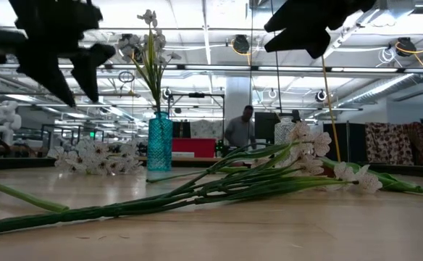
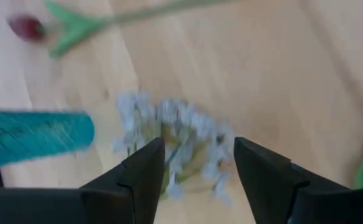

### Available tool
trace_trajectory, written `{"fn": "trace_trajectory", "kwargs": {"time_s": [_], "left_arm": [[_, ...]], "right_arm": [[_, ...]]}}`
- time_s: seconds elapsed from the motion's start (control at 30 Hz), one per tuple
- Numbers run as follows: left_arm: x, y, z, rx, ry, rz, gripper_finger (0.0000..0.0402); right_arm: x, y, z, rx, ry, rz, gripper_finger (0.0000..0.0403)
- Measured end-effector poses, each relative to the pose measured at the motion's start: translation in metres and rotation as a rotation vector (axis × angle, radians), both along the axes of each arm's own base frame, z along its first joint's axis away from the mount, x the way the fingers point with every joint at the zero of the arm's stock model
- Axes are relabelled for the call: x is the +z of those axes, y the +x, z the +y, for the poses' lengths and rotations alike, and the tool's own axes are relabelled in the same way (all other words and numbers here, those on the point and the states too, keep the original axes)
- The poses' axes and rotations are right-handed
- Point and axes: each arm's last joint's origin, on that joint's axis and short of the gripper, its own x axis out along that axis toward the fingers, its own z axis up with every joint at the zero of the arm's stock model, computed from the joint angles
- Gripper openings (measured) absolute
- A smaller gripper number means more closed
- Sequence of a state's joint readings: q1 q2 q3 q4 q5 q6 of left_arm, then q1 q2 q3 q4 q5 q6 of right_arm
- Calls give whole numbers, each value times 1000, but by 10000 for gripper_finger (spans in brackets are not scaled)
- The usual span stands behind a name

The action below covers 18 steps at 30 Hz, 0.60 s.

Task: Sort flowers into vase by color
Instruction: Put the top white flowers into the blue vase

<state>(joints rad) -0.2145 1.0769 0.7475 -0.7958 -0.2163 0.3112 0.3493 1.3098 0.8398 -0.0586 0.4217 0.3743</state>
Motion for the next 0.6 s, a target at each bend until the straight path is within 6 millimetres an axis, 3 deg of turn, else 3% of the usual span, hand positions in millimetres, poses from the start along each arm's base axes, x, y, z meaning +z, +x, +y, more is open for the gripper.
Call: {"fn": "trace_trajectory", "kwargs": {"time_s": [0.2, 0.43, 0.6], "left_arm": [[-16, 6, 9, 52, 93, 143, 204], [-19, 10, 15, 75, 393, 158, 214], [-24, 13, 23, 6, 381, 228, 260]], "right_arm": [[0, -2, 7, 26, -1, 3, 219], [-1, -5, 13, 55, -13, 9, 219], [-1, -6, 14, 78, -49, 20, 219]]}}
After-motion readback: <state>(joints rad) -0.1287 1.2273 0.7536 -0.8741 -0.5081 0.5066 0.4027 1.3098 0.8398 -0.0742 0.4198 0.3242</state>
